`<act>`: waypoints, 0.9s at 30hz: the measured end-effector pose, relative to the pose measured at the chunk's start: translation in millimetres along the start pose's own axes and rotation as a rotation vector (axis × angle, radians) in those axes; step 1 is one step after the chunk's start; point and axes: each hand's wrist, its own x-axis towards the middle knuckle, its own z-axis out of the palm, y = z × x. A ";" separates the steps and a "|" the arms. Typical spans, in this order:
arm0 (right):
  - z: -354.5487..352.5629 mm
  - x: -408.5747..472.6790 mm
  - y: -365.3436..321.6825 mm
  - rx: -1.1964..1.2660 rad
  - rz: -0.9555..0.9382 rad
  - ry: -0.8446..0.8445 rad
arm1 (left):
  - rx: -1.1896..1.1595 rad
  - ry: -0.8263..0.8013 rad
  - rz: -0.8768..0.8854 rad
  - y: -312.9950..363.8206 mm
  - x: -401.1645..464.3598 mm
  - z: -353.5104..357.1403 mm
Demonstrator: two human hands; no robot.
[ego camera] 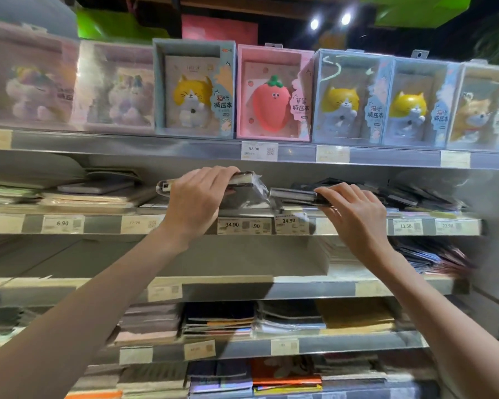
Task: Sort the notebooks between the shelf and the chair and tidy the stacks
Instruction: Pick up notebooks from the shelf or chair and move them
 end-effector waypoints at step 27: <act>-57.0 -215.2 -182.3 0.237 0.202 -0.572 | -0.277 -0.536 -0.195 65.1 -259.9 -46.2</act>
